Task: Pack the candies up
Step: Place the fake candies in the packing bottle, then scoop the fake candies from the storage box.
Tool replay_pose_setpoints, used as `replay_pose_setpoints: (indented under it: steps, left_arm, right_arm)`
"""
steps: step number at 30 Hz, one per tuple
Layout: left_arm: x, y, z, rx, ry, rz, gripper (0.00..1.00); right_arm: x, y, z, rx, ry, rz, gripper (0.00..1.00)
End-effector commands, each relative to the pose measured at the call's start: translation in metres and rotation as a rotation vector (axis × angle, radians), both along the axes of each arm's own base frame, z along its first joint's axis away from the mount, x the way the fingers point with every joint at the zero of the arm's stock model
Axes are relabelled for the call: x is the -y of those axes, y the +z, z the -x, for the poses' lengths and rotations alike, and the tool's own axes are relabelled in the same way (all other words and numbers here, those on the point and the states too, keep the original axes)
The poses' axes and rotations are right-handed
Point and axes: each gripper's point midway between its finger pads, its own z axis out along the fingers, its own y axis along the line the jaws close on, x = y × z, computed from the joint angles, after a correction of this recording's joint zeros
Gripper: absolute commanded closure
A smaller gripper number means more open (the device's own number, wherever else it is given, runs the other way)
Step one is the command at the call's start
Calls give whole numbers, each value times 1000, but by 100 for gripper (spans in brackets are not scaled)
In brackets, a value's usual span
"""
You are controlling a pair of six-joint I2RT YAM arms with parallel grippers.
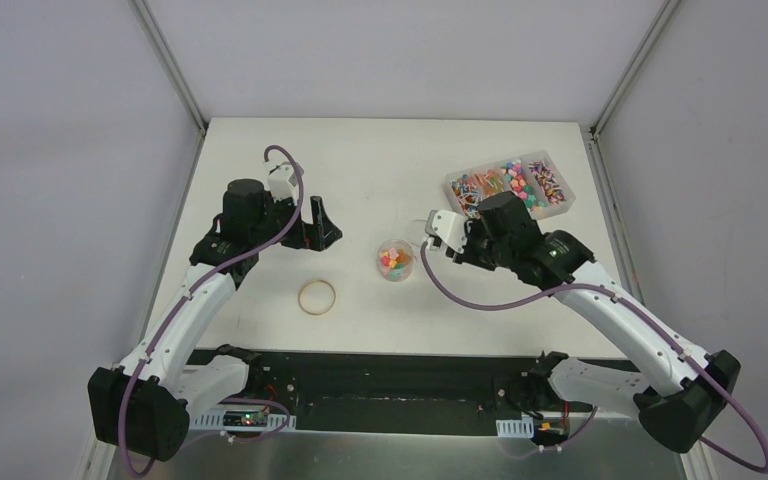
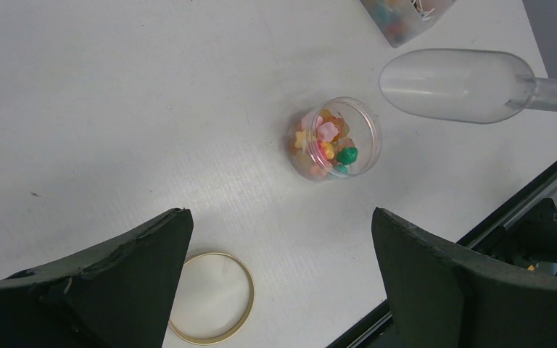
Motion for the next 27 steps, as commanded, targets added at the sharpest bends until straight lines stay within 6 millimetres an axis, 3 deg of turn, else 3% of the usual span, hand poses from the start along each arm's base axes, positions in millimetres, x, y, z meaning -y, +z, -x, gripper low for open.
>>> replay_pose_setpoints:
  steps: [1, 9, 12, 24, 27]
  left_arm:
    - [-1, 13, -3, 60, 3, 10, 1]
    - [-1, 15, -2, 67, 0, 15, 1]
    - [0, 16, -1, 67, -6, 18, 1]
    - [0, 14, -1, 63, -6, 17, 1]
    - [0, 14, -1, 60, -7, 17, 1]
  right_arm:
    - [7, 60, -23, 206, -107, -98, 100]
    - [68, 104, -66, 424, -485, -86, 100]
    - [90, 108, -78, 422, -569, -104, 100]
    - [166, 71, -117, 212, -847, -100, 100]
    - [180, 51, -120, 122, -898, -51, 100]
